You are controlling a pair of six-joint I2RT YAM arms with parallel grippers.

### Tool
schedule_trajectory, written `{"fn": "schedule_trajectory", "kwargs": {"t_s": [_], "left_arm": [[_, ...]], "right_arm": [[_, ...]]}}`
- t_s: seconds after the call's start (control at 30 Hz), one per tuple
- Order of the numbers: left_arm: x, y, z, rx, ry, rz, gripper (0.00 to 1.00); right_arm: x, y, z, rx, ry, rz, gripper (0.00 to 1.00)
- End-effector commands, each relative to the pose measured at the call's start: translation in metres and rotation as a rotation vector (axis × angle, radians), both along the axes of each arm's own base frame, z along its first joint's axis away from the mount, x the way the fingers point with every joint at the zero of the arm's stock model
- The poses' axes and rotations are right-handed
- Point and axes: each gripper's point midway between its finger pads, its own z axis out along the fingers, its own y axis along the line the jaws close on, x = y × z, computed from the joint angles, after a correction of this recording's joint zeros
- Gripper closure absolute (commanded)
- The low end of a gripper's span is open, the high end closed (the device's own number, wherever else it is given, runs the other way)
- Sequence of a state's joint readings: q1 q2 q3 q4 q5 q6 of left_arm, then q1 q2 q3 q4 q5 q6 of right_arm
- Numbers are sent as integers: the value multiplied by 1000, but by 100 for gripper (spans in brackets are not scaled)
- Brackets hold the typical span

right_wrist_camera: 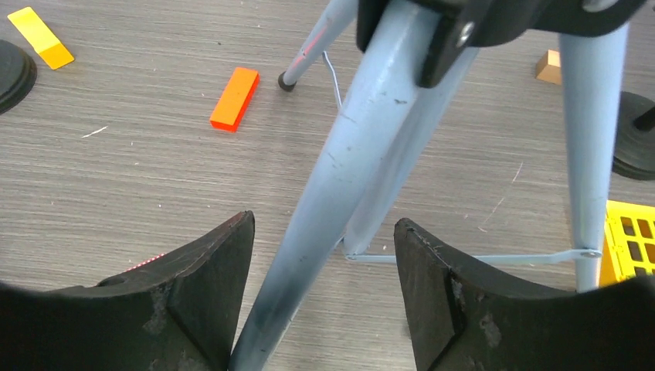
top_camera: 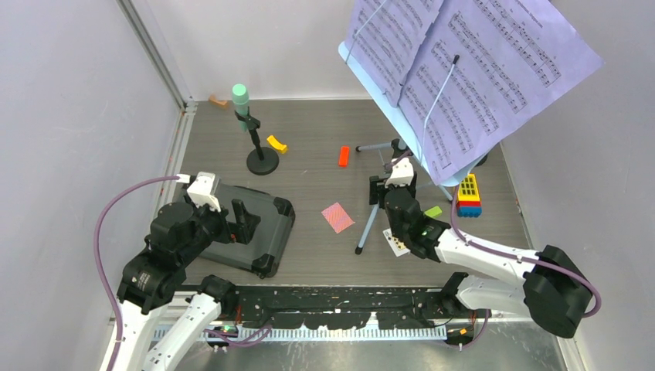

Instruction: Pack up the instrument practice props

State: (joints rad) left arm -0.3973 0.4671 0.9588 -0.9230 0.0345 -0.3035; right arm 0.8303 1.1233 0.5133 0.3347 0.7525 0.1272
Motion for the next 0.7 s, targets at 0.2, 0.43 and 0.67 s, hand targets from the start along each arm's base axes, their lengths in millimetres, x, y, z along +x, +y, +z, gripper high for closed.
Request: {"fn": "schedule_trajectory", "kwargs": {"t_s": [0.2, 0.43, 0.67], "left_arm": [[8, -2, 9, -12, -45, 3, 5], [7, -1, 10, -14, -51, 6, 5], [7, -1, 10, -14, -51, 8, 5]], "right_arm": [[-2, -31, 34, 79, -68, -183, 28], [9, -27, 52, 125, -122, -235, 23], [25, -20, 63, 108, -159, -280, 20]]}}
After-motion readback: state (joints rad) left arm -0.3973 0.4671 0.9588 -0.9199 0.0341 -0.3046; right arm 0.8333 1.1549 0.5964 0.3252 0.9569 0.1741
